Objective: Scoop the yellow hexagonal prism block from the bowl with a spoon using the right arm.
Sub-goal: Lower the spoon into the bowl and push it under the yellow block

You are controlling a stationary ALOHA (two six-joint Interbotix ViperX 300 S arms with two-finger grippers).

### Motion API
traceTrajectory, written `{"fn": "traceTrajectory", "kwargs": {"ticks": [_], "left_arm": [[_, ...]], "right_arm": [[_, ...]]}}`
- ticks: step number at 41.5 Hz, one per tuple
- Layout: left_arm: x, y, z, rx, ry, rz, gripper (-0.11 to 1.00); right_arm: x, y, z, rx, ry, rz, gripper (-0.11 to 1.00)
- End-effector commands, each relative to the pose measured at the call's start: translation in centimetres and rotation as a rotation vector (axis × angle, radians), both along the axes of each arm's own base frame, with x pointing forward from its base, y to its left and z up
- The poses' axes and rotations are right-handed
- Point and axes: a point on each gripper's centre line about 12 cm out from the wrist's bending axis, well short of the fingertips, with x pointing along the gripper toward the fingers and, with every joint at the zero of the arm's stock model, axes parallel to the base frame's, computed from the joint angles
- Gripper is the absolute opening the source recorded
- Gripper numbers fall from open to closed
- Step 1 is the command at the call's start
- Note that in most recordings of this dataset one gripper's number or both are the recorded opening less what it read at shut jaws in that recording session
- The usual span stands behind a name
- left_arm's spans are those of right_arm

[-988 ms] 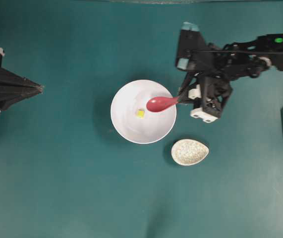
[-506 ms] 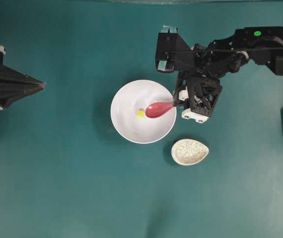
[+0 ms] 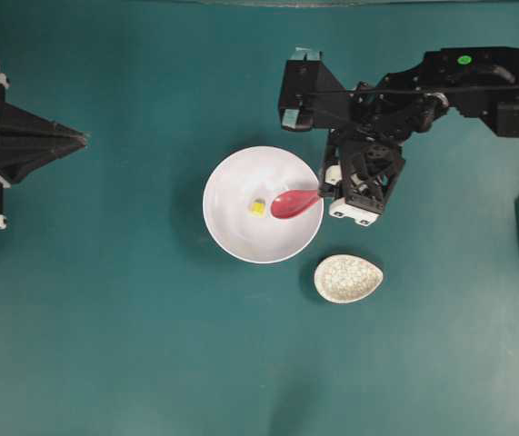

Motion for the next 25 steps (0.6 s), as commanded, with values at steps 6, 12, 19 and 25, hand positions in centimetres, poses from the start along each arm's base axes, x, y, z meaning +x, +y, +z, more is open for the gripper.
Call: {"fn": "traceTrajectory", "kwargs": {"ticks": [6, 12, 19, 25], "left_arm": [[0.2, 0.2, 0.6, -0.002, -0.009, 0.009, 0.0], [0.2, 0.2, 0.5, -0.004, -0.007, 0.008, 0.0], [0.2, 0.2, 0.6, -0.004, -0.008, 0.01, 0.0], [0.2, 0.2, 0.5, -0.004, -0.007, 0.01, 0.0]], "right_arm": [[1.4, 0.2, 1.0, -0.005, -0.033, 0.01, 0.23], [1.7, 0.3, 0.1, 0.001, -0.005, 0.017, 0.23], [1.6, 0.6, -0.5, 0.008, 0.021, 0.027, 0.23], [1.8, 0.9, -0.9, 0.009, 0.029, 0.033, 0.23]]}}
